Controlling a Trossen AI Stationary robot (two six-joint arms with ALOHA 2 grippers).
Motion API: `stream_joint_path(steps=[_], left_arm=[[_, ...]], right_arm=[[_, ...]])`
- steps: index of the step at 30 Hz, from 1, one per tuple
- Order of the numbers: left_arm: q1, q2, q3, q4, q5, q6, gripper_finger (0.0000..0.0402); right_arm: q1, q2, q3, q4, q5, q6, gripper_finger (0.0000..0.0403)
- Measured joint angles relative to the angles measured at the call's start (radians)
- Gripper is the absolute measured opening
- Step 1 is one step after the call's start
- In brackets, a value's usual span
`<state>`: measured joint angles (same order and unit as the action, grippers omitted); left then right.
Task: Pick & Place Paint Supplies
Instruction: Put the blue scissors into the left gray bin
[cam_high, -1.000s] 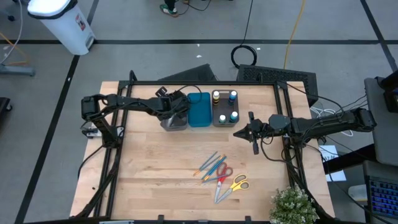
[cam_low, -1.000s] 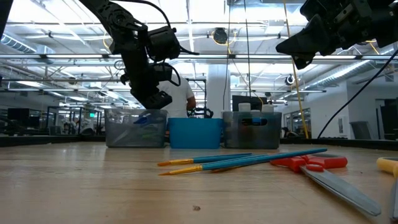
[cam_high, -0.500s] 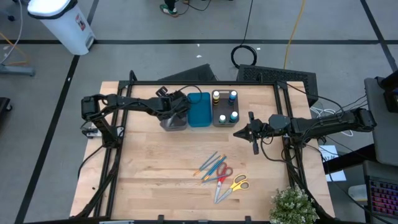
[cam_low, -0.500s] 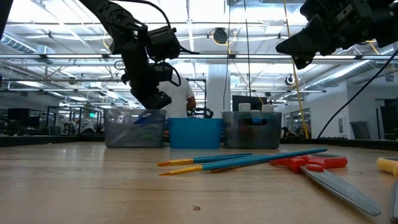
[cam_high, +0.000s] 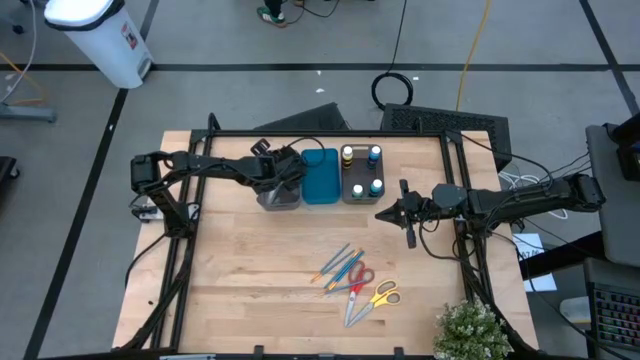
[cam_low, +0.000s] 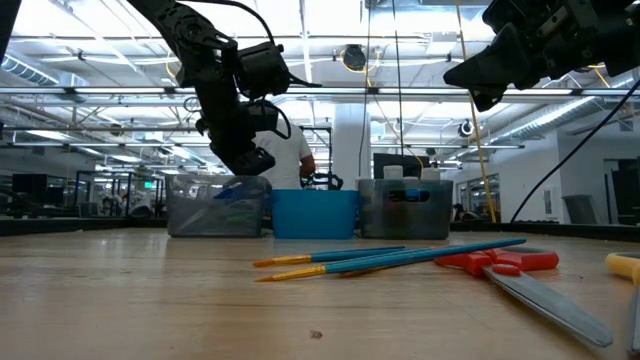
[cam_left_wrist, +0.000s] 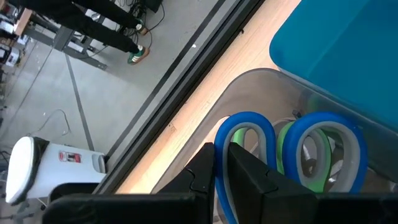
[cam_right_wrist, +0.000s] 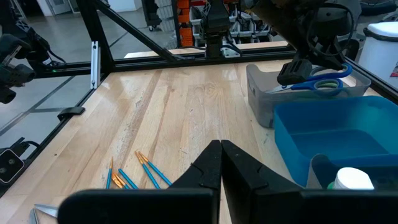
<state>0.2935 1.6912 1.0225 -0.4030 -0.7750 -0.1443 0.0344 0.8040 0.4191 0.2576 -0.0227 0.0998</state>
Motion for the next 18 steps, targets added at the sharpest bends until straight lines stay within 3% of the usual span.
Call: stream_joint_path(steps=[18], left_arm=[[0.000,0.000,0.000,0.007,0.024,0.033,0.0036]], right_arm=[[0.000,0.000,0.000,0.000,0.000,0.000,0.0000]])
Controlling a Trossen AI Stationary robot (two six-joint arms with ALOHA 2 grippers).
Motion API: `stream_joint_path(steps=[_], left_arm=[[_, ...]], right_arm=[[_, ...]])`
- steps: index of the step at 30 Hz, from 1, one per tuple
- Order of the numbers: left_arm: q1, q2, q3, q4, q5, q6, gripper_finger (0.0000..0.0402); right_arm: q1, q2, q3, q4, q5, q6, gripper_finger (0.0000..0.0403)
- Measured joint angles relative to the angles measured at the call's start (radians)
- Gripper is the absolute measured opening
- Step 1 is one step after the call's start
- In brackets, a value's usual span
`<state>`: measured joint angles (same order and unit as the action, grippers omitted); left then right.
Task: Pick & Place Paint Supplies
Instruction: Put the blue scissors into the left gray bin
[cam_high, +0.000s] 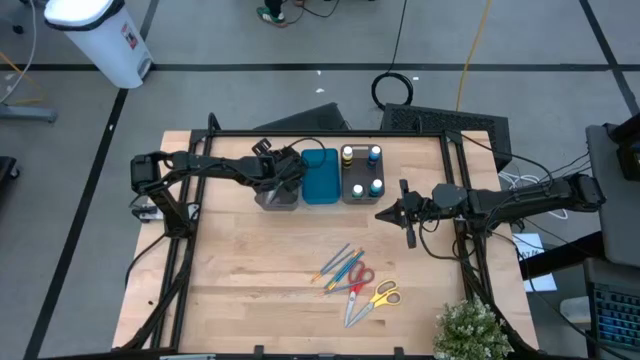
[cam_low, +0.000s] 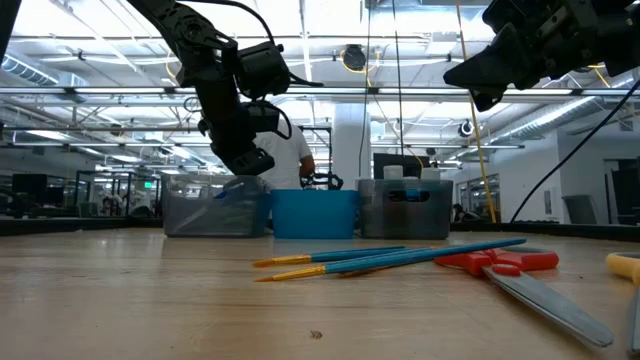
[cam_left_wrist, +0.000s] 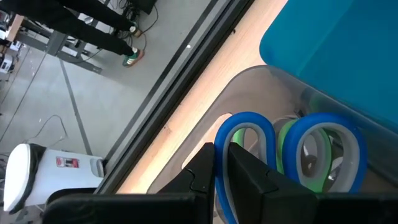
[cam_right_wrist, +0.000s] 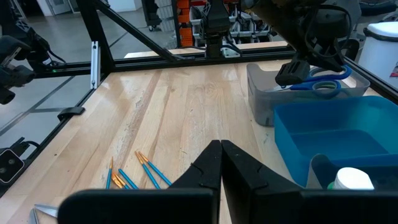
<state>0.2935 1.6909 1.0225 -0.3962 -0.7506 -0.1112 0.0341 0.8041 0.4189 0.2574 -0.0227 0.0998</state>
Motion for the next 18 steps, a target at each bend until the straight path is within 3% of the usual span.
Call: stream_joint_path(steps=[11,18], left_arm=[[0.000,0.000,0.000,0.006,0.002,-0.007,0.0040],[0.000,0.000,0.000,0.010,-0.005,-0.030,0.0077]], right_arm=[[0.000,0.000,0.000,0.000,0.000,0.000,0.0000],[0.000,0.000,0.000,0.000,0.000,0.000,0.0000]])
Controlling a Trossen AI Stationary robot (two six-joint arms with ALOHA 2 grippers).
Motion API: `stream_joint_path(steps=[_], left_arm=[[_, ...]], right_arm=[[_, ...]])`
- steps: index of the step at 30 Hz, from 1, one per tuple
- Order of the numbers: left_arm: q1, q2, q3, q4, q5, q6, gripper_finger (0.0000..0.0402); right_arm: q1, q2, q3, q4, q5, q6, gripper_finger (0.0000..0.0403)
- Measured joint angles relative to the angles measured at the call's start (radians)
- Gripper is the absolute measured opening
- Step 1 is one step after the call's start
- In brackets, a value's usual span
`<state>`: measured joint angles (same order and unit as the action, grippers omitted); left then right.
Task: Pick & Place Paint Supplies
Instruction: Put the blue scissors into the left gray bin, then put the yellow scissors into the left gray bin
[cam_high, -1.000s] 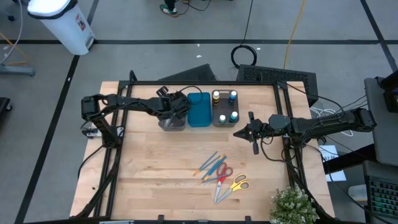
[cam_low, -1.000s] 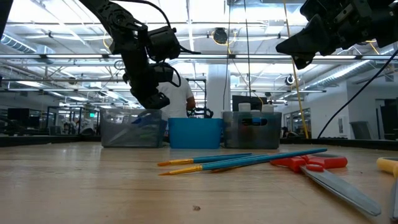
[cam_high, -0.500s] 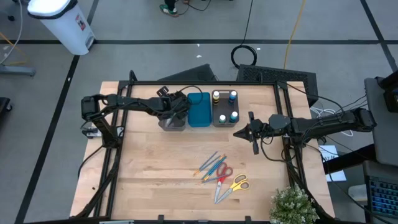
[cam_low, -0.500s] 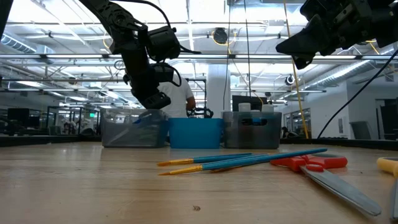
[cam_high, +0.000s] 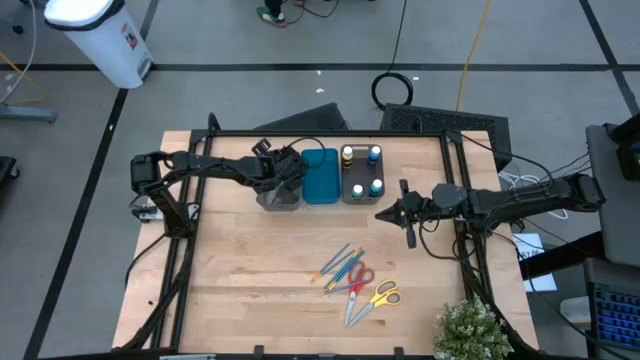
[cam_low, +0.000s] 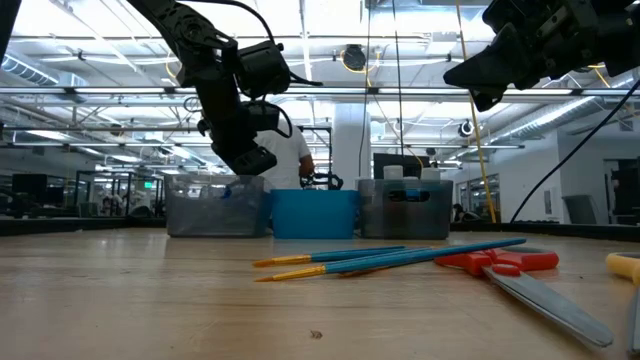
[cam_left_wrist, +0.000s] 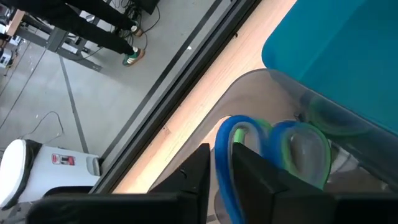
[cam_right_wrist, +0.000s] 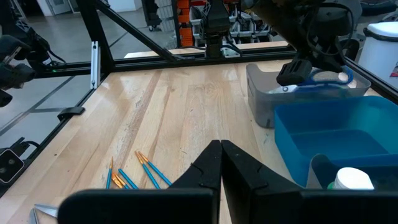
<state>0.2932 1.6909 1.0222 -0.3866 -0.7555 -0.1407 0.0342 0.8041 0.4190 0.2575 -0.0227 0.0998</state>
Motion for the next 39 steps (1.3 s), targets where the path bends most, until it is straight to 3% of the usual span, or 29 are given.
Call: stream_joint_path(steps=[11,17,21,25,30,35,39], left_arm=[[-0.007,-0.020,0.000,-0.007,-0.004,0.067,0.0157],[-0.052,-0.125,0.000,-0.006,-0.003,0.070,0.0172],[-0.097,-0.214,0.000,-0.005,0.006,-0.008,0.0173],[-0.145,-0.275,0.000,-0.003,0.108,-0.134,0.0173],[-0.200,-0.285,0.000,-0.005,0.204,-0.247,0.0173],[-0.248,-0.264,-0.001,-0.005,0.209,-0.301,0.0173],[-0.276,-0.250,0.000,0.017,0.206,-0.333,0.0173]], right_arm=[[0.000,0.000,0.000,0.000,0.000,0.000,0.0000],[0.000,0.000,0.000,0.001,0.000,-0.011,0.0000],[0.000,0.000,0.000,0.014,0.002,-0.011,0.0007],[0.024,0.006,0.000,0.054,-0.002,-0.012,0.0037],[0.164,0.096,0.000,0.172,-0.002,0.023,0.0113],[0.331,0.222,0.000,0.148,0.019,0.078,0.0182],[0.447,0.318,0.000,0.069,0.119,0.122,0.0197]])
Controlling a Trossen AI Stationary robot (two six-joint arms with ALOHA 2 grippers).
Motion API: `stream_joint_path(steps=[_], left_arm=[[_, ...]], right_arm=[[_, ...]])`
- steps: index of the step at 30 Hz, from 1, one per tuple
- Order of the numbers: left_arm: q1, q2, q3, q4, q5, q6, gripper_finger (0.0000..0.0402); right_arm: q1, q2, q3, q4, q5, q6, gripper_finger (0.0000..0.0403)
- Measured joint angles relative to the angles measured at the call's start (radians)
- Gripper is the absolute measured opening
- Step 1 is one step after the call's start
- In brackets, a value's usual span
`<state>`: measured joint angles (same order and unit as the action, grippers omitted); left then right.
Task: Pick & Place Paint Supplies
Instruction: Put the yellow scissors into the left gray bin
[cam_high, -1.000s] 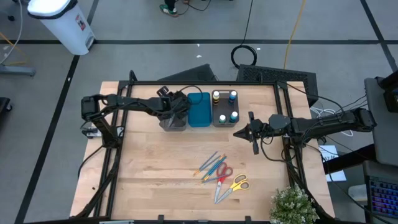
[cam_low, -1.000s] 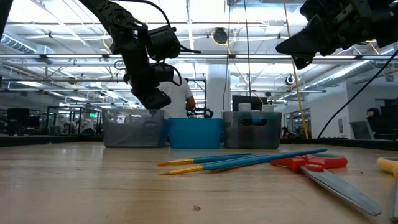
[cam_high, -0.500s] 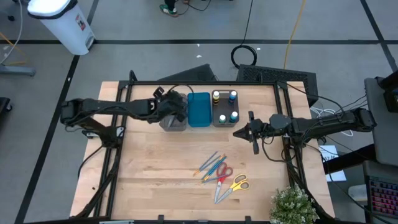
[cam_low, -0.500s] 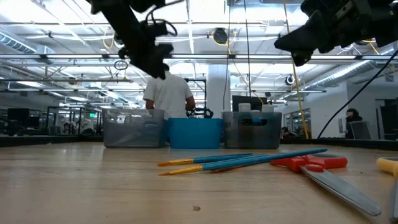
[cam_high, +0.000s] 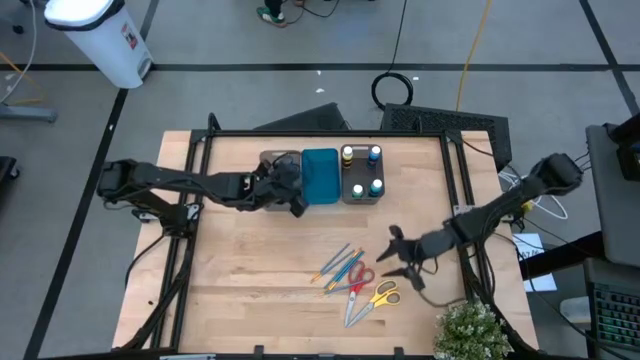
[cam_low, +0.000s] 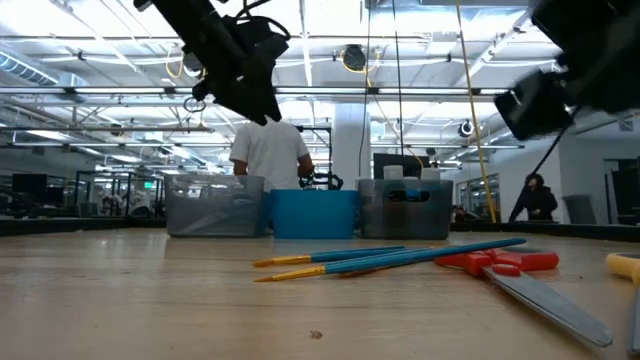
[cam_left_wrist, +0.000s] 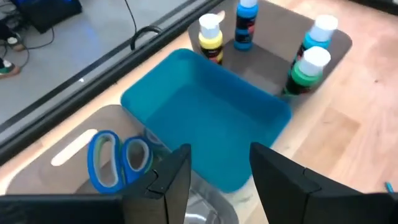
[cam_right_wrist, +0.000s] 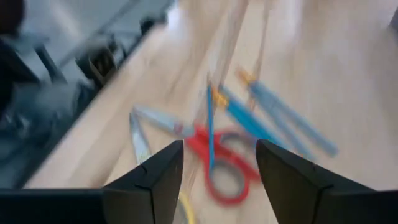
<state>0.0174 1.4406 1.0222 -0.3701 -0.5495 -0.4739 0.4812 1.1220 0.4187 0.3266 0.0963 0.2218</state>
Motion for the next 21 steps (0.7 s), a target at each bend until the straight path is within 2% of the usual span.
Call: stream_joint_path(steps=[9,21], left_arm=[[-0.027,0.052,-0.001,0.058,-0.004,0.004,0.0173],[-0.024,0.100,0.002,0.100,-0.001,0.003,0.0173]], right_arm=[[0.142,0.207,0.001,-0.005,0.119,0.123,0.0175],[0.155,0.390,0.006,-0.039,0.128,0.179,0.0162]])
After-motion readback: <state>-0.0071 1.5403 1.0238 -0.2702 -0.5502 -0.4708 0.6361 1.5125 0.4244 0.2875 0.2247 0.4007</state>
